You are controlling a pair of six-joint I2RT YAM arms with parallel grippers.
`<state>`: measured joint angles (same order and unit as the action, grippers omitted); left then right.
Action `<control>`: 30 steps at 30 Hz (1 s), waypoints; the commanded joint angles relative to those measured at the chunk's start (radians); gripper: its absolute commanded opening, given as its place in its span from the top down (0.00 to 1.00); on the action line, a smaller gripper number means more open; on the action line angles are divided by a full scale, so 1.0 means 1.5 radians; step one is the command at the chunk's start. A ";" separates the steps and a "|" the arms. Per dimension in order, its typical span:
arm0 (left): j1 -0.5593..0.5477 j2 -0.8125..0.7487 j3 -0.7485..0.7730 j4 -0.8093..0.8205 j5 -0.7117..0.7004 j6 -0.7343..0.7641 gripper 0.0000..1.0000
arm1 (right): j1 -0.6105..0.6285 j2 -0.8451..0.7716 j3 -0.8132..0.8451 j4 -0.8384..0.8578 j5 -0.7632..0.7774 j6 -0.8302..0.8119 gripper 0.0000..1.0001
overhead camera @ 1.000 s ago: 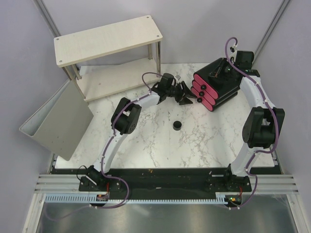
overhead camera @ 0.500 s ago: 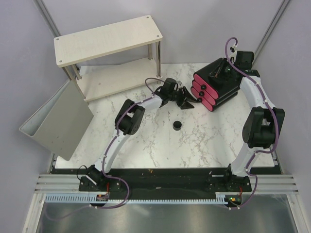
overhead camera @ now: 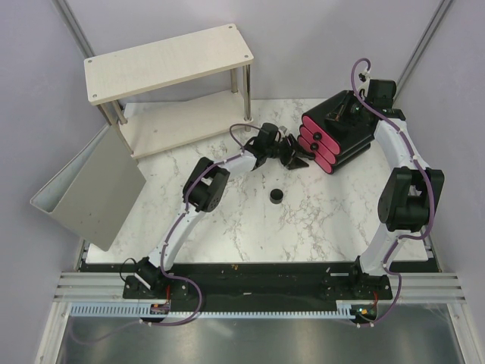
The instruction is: Organize the makeup
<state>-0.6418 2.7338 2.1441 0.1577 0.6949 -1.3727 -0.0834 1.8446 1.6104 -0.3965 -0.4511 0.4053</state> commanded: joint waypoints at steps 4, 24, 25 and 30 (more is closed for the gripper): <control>-0.004 0.022 0.014 0.030 -0.049 -0.069 0.53 | -0.004 0.017 -0.036 -0.097 0.034 -0.017 1.00; -0.006 0.041 0.020 0.036 -0.101 -0.077 0.89 | -0.006 0.011 -0.044 -0.100 0.039 -0.022 1.00; -0.006 0.038 0.018 0.036 -0.099 -0.070 0.92 | -0.006 0.010 -0.044 -0.100 0.040 -0.022 1.00; -0.002 0.007 -0.010 0.037 -0.081 -0.038 0.98 | -0.007 0.008 -0.046 -0.099 0.042 -0.022 1.00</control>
<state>-0.6518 2.7419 2.1475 0.2195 0.6319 -1.4677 -0.0875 1.8317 1.5951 -0.3962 -0.4503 0.4049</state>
